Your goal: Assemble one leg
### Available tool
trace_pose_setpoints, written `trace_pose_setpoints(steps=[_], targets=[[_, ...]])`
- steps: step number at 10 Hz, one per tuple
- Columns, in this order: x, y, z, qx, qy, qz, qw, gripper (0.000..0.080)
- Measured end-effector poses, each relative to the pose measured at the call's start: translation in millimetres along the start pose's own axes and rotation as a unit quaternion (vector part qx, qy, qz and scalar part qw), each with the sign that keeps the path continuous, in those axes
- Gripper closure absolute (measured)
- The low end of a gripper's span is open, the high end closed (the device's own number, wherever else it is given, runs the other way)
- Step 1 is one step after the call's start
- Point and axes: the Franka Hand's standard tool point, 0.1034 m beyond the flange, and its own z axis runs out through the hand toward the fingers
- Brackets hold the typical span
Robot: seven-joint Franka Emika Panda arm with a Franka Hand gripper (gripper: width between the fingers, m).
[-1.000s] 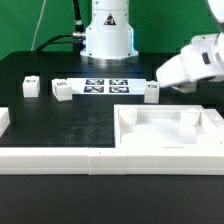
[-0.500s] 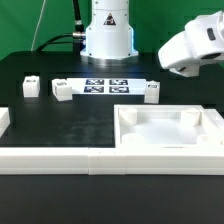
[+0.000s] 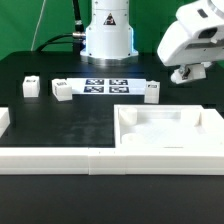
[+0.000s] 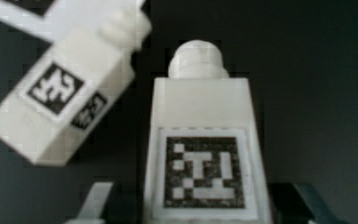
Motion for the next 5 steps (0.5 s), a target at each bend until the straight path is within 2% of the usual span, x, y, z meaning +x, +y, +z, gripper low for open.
trace_pose_setpoints(steps=[2, 4, 5], targets=[[10.8, 7.5, -24.3, -0.002, 0.115, 0.007, 0.993, 0.0507], [6.3, 2.8, -15.3, 0.002, 0.182, 0.006, 0.983, 0.0507], [13.4, 1.4, -20.3, 0.007, 0.243, 0.006, 0.970, 0.0507]])
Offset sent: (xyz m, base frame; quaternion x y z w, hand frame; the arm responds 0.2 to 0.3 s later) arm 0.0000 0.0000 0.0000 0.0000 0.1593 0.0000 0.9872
